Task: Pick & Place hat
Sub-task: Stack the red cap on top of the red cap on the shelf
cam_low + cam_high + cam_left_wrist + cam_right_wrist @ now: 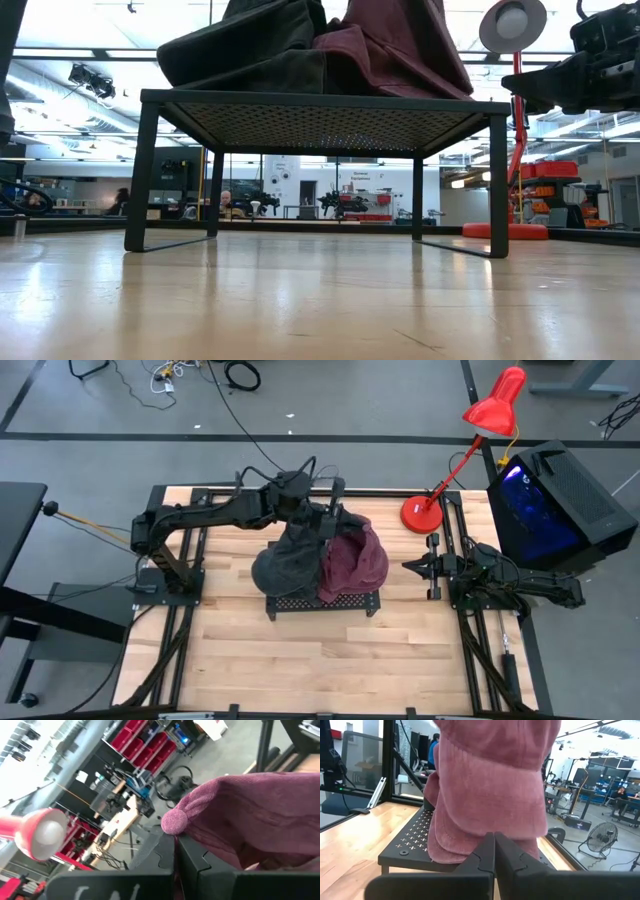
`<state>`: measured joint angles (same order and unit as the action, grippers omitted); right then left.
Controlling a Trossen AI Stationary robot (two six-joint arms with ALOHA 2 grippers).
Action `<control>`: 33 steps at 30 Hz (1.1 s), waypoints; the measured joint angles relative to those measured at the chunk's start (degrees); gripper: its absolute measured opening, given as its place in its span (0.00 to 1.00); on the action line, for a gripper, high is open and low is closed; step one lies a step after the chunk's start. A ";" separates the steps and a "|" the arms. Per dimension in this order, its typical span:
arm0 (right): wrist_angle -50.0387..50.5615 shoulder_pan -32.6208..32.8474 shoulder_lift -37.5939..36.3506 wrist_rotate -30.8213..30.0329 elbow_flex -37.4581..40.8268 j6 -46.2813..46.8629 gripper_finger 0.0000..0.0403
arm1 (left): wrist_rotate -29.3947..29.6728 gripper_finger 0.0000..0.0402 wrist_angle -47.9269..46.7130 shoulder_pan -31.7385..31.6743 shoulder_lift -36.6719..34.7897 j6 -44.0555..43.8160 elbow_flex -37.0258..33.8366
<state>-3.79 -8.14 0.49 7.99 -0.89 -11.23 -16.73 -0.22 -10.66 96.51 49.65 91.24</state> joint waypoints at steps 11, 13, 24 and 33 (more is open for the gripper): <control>0.00 -0.02 0.00 -0.02 0.00 -0.01 0.01 | 0.61 0.02 -0.33 0.00 -1.63 -0.04 -6.09; 0.00 -0.02 0.00 -0.02 0.00 0.01 0.01 | 1.31 0.03 -0.19 0.00 -2.37 -0.04 -7.50; -0.02 -0.02 0.00 0.00 0.00 0.01 0.01 | 2.76 0.03 -0.92 -0.15 -7.10 0.20 -10.15; 0.02 0.00 0.01 0.00 0.00 0.00 0.01 | 3.10 0.03 -3.76 0.00 -8.19 -1.09 -10.14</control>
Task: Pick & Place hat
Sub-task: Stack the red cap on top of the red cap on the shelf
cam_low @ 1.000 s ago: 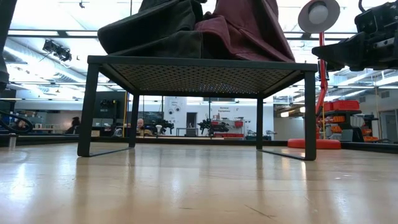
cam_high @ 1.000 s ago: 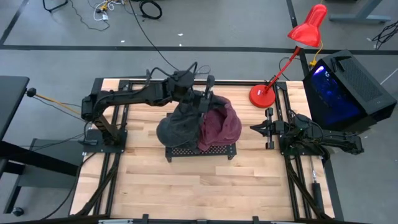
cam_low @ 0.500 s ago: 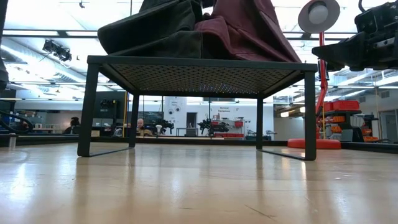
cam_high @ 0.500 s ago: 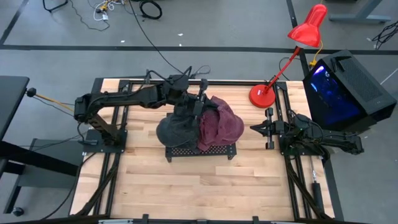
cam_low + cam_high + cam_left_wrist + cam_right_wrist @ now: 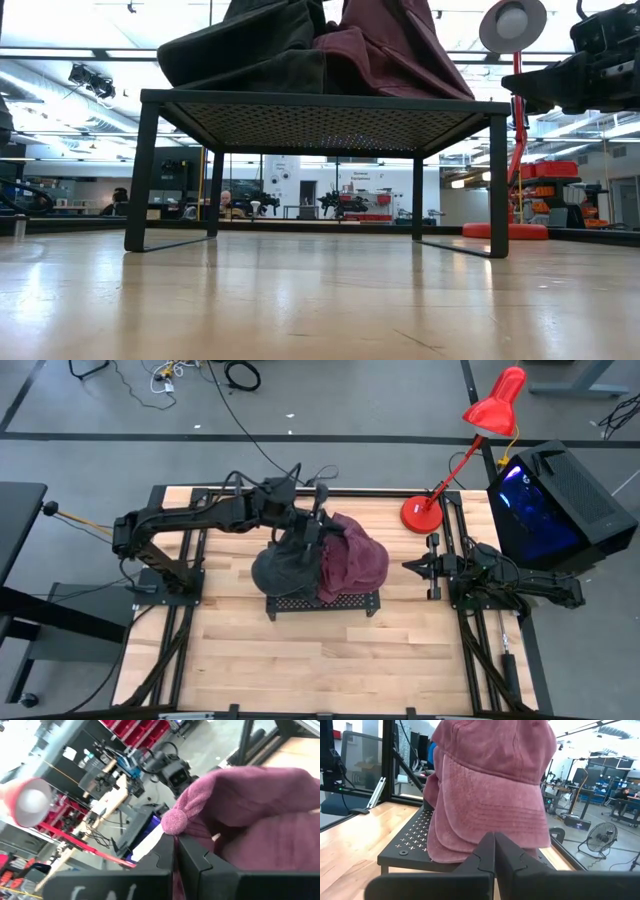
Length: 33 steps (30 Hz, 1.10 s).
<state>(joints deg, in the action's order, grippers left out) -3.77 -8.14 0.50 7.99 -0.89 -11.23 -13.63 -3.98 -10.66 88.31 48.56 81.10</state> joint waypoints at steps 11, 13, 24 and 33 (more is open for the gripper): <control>-0.02 -0.02 -0.01 0.00 -0.01 -0.01 0.01 | -0.12 0.03 -7.31 1.05 -0.73 -1.48 0.00; -0.02 -0.01 0.00 -0.01 -0.01 -0.01 0.01 | -0.11 0.04 -8.12 1.03 -1.15 -1.51 0.01; -0.02 -0.02 0.00 -0.02 0.00 0.00 0.01 | 0.50 0.06 -12.58 0.87 -3.08 -1.51 0.04; -0.02 0.00 0.01 0.00 0.00 0.01 0.01 | 0.50 0.10 -14.86 1.31 -3.08 -3.04 0.04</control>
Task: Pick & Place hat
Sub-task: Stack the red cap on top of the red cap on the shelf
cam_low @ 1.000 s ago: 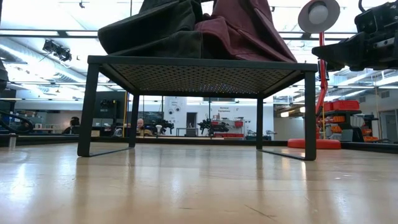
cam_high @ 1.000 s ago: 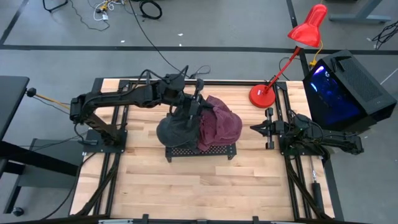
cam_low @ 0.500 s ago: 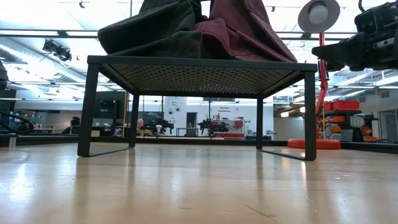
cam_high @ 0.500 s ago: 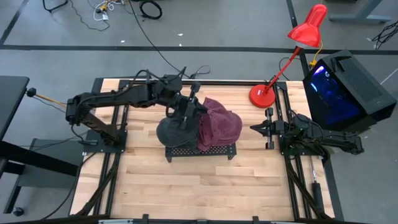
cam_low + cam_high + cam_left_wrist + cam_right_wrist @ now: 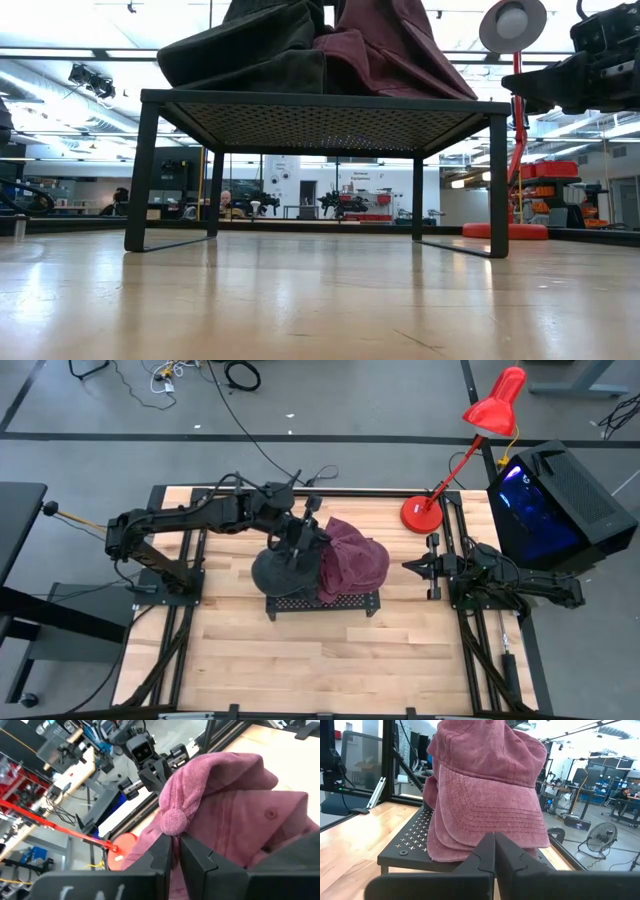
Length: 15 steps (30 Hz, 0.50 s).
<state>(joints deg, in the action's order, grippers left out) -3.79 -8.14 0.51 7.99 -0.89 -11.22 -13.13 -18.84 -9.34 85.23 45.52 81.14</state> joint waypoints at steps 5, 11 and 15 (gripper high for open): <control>0.00 -0.01 -0.02 0.00 0.00 0.00 0.01 | 0.04 0.11 -3.01 -0.02 0.00 -2.36 0.00; 0.00 -0.02 -0.02 -0.02 0.00 -0.02 0.01 | 1.79 0.16 -5.12 0.00 0.00 -2.89 0.00; 0.00 -0.02 -0.02 0.00 0.00 -0.02 0.01 | 1.96 0.25 -4.14 -0.02 -0.67 -2.60 0.00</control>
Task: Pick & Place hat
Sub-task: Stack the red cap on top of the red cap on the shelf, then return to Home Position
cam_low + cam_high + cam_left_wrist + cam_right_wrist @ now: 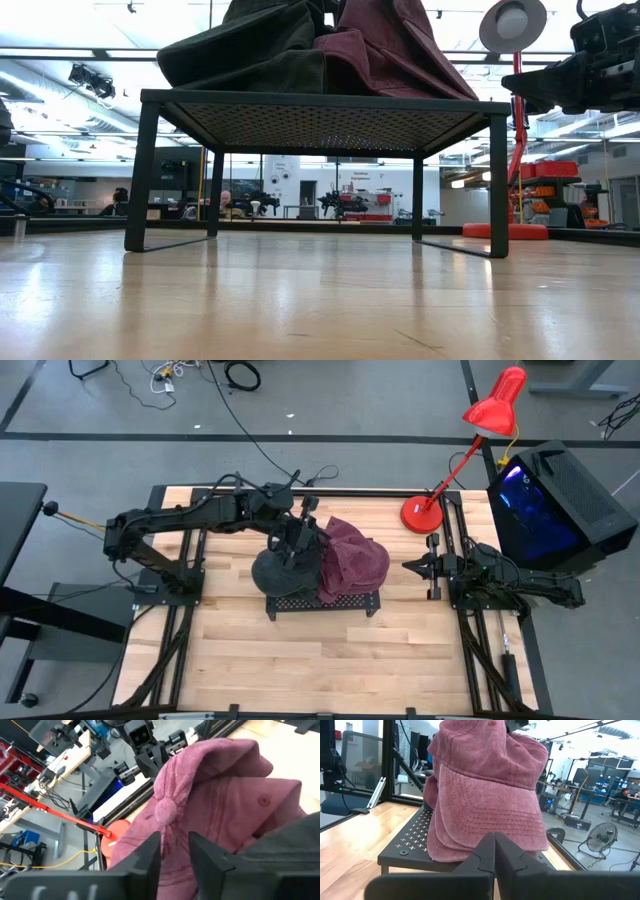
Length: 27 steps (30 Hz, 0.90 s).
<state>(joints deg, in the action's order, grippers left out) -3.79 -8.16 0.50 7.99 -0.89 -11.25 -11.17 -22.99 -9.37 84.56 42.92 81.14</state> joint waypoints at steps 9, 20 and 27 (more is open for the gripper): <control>-0.02 0.00 0.02 0.01 -0.01 0.02 0.01 | 3.49 0.50 1.87 0.00 -2.41 -0.22 0.05; 0.05 0.00 0.02 0.50 0.00 0.00 0.01 | 6.05 0.58 -4.85 0.22 -9.55 -1.42 0.00; 0.01 0.02 0.02 0.49 0.00 0.02 0.01 | 6.05 0.43 -13.14 0.23 -13.97 -5.75 0.00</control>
<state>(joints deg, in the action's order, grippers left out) -3.78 -8.14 0.51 8.48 -0.89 -11.22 -5.12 -36.13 -9.14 70.59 37.17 81.14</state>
